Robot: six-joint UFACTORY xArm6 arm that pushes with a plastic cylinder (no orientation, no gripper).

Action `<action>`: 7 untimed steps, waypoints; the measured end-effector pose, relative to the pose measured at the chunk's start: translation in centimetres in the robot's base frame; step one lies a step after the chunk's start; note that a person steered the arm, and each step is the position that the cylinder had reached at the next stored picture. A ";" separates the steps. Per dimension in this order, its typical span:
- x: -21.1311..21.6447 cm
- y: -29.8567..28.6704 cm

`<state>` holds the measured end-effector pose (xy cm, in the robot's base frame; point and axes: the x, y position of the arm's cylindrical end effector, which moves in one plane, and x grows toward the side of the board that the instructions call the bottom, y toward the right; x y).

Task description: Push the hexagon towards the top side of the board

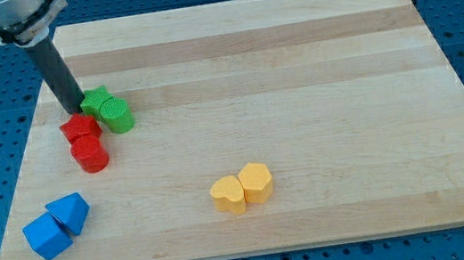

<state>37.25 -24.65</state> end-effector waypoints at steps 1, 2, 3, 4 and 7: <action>-1.6 -2.8; -1.7 -3.2; -1.7 -2.9; -4.3 4.1; -2.6 20.7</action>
<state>34.69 -3.91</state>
